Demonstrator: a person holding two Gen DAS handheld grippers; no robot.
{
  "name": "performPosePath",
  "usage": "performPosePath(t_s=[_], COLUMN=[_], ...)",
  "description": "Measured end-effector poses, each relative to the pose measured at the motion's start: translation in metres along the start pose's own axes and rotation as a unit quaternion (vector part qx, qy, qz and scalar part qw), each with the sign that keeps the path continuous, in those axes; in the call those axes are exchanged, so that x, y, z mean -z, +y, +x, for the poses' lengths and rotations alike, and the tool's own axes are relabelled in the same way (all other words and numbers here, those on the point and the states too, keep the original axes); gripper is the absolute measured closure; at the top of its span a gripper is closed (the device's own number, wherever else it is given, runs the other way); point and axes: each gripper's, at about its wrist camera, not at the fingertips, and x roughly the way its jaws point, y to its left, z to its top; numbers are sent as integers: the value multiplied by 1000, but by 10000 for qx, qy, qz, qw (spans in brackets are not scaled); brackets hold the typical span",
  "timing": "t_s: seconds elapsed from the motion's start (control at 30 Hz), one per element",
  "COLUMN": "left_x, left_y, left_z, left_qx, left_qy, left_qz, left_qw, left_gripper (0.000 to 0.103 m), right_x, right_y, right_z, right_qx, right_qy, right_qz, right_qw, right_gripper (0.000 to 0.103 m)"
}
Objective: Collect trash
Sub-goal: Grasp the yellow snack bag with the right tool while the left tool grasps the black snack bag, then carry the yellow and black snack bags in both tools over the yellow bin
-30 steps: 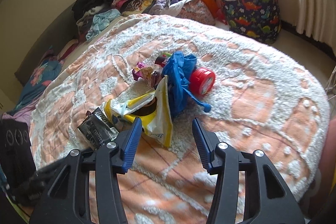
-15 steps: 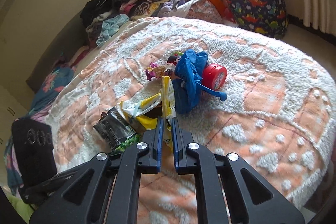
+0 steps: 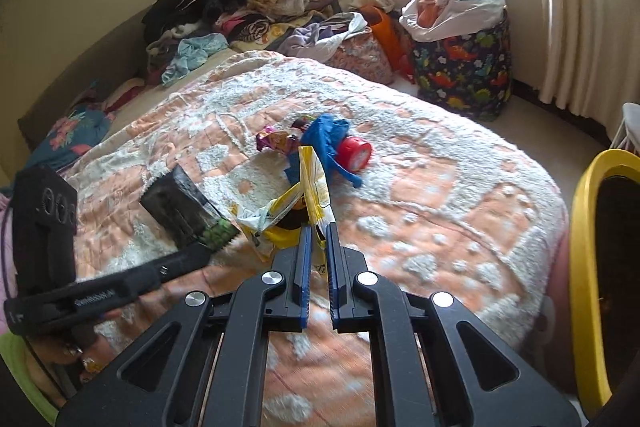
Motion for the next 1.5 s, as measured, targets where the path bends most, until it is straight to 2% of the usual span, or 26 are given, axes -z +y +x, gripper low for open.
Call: performPosePath(t_s=[0.1,0.4,0.77,1.5], left_x=[1,2,6,2], left_y=[-6,-33,-59,-112], left_z=[-6,-16,-24,-23], left_qx=[-4,-127,-121,-43], left_qy=[-47,-196,-269,-311], left_qz=[119,547,805,1330], left_qw=[9999,9982,9963,9906], left_gripper=[96,96,96,96], right_x=[2,0,-3,-8], right_y=[-1,-11,-21,-68], right_z=[-6,-30,-57,-113], right_qx=[141,137,168,245], right_qy=[-39,-241,-539,-1188], right_qz=[-112,9,184,667], right_qw=[9998,9996,9982,9904], right_gripper=[96,96,96,96])
